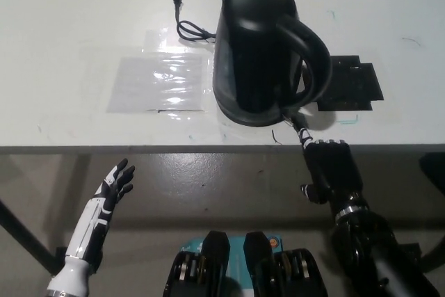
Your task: A kettle is kept at the center of the table close to the robot and the robot uses its right index finger to press downwards on the transparent start boiling button
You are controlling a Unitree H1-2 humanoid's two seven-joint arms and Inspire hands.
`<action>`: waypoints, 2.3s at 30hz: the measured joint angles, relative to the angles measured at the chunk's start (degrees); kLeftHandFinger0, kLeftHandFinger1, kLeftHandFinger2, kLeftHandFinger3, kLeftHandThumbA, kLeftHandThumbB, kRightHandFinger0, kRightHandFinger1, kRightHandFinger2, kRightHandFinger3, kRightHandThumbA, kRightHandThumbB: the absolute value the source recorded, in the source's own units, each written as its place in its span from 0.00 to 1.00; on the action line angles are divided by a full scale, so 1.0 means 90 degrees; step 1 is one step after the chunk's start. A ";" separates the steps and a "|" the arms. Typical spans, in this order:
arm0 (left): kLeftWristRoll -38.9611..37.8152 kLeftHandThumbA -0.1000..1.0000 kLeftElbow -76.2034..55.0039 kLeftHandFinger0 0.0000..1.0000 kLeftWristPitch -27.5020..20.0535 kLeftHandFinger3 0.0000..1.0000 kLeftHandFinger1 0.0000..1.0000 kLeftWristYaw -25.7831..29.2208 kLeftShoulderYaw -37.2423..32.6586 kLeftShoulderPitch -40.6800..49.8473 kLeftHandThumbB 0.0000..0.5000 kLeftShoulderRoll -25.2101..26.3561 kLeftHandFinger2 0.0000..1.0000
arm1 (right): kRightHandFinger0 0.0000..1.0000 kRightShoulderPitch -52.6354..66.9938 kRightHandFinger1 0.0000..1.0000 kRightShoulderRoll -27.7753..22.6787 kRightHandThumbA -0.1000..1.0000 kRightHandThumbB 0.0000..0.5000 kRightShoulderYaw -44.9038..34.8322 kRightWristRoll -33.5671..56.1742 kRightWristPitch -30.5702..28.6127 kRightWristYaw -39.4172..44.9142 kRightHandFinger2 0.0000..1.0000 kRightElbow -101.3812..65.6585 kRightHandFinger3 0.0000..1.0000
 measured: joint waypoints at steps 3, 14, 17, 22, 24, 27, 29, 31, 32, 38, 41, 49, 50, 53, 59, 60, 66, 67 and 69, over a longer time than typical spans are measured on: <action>0.0006 1.00 0.0000 1.00 0.0000 1.00 1.00 0.0000 0.0000 -0.0012 0.50 0.0001 1.00 | 0.00 0.0055 0.00 -0.0050 1.00 0.59 0.0011 -0.0019 0.0086 0.0167 0.06 -0.0208 1.00; 0.0020 1.00 0.0000 1.00 0.0000 1.00 1.00 0.0000 0.0001 -0.0013 0.49 0.0007 1.00 | 0.00 0.0551 0.02 -0.0098 1.00 0.56 -0.0336 0.0145 -0.0189 0.0019 0.05 -0.1215 1.00; 0.0023 1.00 0.0000 1.00 -0.0001 1.00 1.00 0.0000 0.0001 -0.0013 0.47 0.0007 1.00 | 0.26 0.0652 0.35 -0.0101 1.00 0.62 -0.0558 0.0281 -0.0455 -0.0244 0.50 -0.1614 1.00; 0.0031 1.00 0.0002 1.00 -0.0003 1.00 1.00 0.0000 0.0001 -0.0014 0.49 0.0007 1.00 | 1.00 0.1065 0.94 -0.0105 1.00 0.66 -0.0849 0.0661 -0.1006 -0.0447 1.00 -0.2564 1.00; 0.0030 1.00 0.0004 1.00 -0.0003 1.00 1.00 0.0000 0.0001 -0.0015 0.51 0.0007 1.00 | 1.00 0.1264 0.96 -0.0105 1.00 0.66 -0.0909 0.0796 -0.1248 -0.0524 1.00 -0.2852 1.00; 0.0030 1.00 0.0004 1.00 0.0000 1.00 1.00 0.0000 0.0001 -0.0013 0.50 0.0007 1.00 | 1.00 0.1575 1.00 -0.0104 1.00 0.65 -0.1000 0.0959 -0.1588 -0.0647 1.00 -0.3260 1.00; 0.0032 1.00 0.0004 1.00 0.0000 1.00 1.00 0.0000 0.0000 -0.0012 0.48 0.0007 1.00 | 1.00 0.1785 1.00 -0.0105 1.00 0.67 -0.1086 0.1075 -0.1819 -0.0732 1.00 -0.3480 1.00; 0.0035 1.00 0.0004 1.00 0.0000 1.00 1.00 0.0001 0.0002 -0.0006 0.48 0.0007 1.00 | 1.00 0.2016 1.00 -0.0110 1.00 0.70 -0.1192 0.1200 -0.2030 -0.0809 1.00 -0.3721 1.00; 0.0039 1.00 0.0004 1.00 0.0000 1.00 1.00 0.0001 0.0001 -0.0004 0.47 0.0007 1.00 | 1.00 0.2147 1.00 -0.0117 1.00 0.68 -0.1259 0.1278 -0.2151 -0.0851 1.00 -0.3811 1.00; 0.0042 1.00 0.0004 1.00 -0.0001 1.00 1.00 0.0001 0.0001 0.0007 0.48 0.0007 1.00 | 1.00 0.2679 1.00 -0.0163 1.00 0.58 -0.1687 0.1679 -0.2829 -0.1067 1.00 -0.3953 1.00; 0.0042 1.00 0.0004 1.00 -0.0001 1.00 1.00 0.0001 0.0001 0.0032 0.50 0.0007 1.00 | 1.00 0.2841 1.00 -0.0166 1.00 0.50 -0.1921 0.1917 -0.3106 -0.1141 1.00 -0.3915 1.00; 0.0033 1.00 0.0005 1.00 -0.0006 1.00 1.00 0.0000 -0.0002 0.0061 0.48 0.0007 1.00 | 1.00 0.2932 1.00 -0.0215 1.00 0.52 -0.2371 0.2922 -0.3787 -0.1326 1.00 -0.3134 1.00; 0.0031 1.00 0.0005 1.00 -0.0007 1.00 1.00 0.0000 -0.0002 0.0063 0.49 0.0007 1.00 | 1.00 0.2932 1.00 -0.0226 1.00 0.52 -0.2381 0.3028 -0.3834 -0.1351 1.00 -0.3028 1.00; 0.0025 1.00 0.0006 1.00 -0.0011 1.00 1.00 0.0000 -0.0005 0.0069 0.52 0.0007 1.00 | 1.00 0.2928 1.00 -0.0282 1.00 0.53 -0.2384 0.3396 -0.3980 -0.1431 1.00 -0.2638 1.00; -0.0009 1.00 0.0016 1.00 -0.0024 1.00 1.00 0.0000 -0.0010 0.0092 0.53 0.0006 1.00 | 1.00 0.2892 1.00 -0.0292 1.00 0.63 -0.2306 0.3859 -0.4058 -0.1490 1.00 -0.2109 1.00; -0.0009 1.00 0.0022 1.00 -0.0026 1.00 1.00 0.0000 -0.0010 0.0101 0.51 0.0006 1.00 | 1.00 0.2879 1.00 -0.0292 1.00 0.61 -0.2282 0.3932 -0.4077 -0.1491 1.00 -0.2017 1.00; -0.0015 1.00 0.0049 1.00 -0.0031 1.00 1.00 -0.0001 -0.0019 0.0126 0.50 0.0006 1.00 | 0.99 0.2793 1.00 -0.0291 1.00 0.66 -0.2141 0.4178 -0.4135 -0.1486 1.00 -0.1670 1.00; -0.0021 1.00 0.0054 1.00 -0.0031 1.00 1.00 -0.0001 -0.0019 0.0126 0.51 0.0006 1.00 | 0.99 0.2775 1.00 -0.0291 1.00 0.68 -0.2120 0.4203 -0.4140 -0.1486 1.00 -0.1641 1.00; -0.0026 1.00 0.0068 1.00 -0.0034 1.00 1.00 0.0000 -0.0019 0.0125 0.51 0.0006 1.00 | 0.98 0.2745 1.00 -0.0290 1.00 0.67 -0.2072 0.4252 -0.4151 -0.1484 1.00 -0.1576 1.00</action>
